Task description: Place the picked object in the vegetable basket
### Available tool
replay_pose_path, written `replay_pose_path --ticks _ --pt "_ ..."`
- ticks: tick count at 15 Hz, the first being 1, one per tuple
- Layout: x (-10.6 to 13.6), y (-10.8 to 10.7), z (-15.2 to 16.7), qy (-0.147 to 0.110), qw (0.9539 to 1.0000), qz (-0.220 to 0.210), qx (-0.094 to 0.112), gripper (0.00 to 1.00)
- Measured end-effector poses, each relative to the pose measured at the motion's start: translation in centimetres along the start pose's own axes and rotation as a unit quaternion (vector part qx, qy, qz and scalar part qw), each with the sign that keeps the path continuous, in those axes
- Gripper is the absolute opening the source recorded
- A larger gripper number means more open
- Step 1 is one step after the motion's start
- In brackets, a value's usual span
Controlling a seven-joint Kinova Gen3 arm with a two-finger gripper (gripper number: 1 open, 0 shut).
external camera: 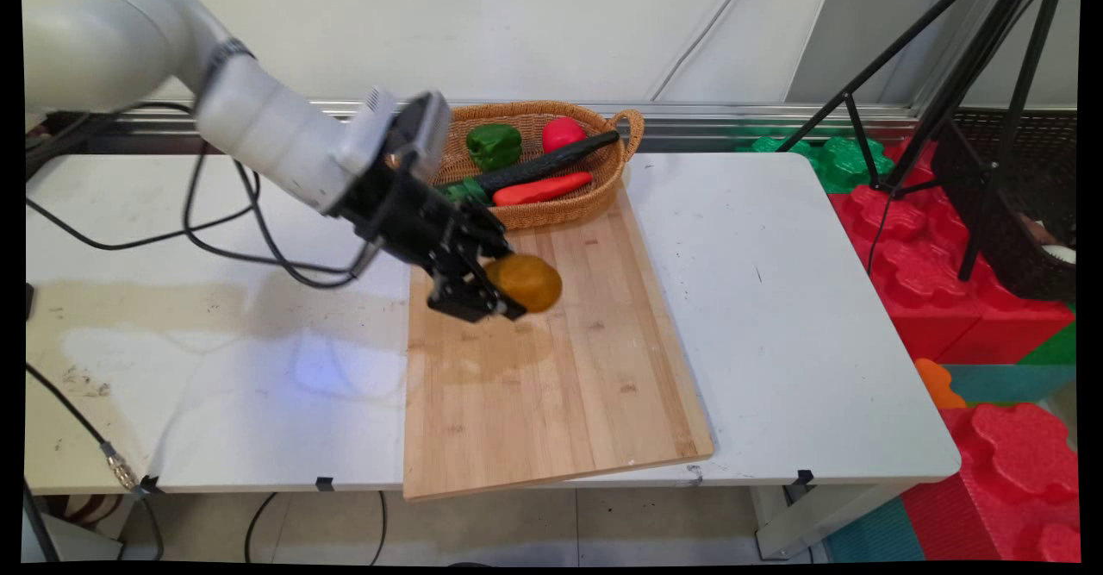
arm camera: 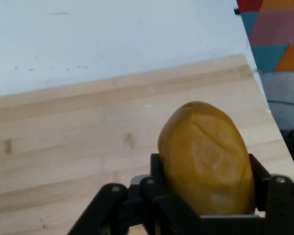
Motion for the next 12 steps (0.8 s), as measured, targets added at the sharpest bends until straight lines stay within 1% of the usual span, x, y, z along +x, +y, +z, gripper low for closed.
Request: replay_pose_path --ticks 2,3,7,9,11,12 --pt "-0.2 -0.7 -2.4 0.014 0.9998 -0.011 0.011 0.00" --pt "-0.4 -1.2 -3.8 0.023 0.9994 -0.018 0.021 0.00" --pt "-1.1 -3.0 -6.8 0.037 0.9972 -0.037 0.052 0.00" --pt "-1.6 -4.4 -8.3 0.044 0.9948 -0.051 0.076 0.00" --pt "-2.2 -5.9 -9.3 0.047 0.9914 -0.067 0.102 0.00" --pt "-2.4 -6.4 -9.5 0.048 0.9901 -0.072 0.111 0.00"
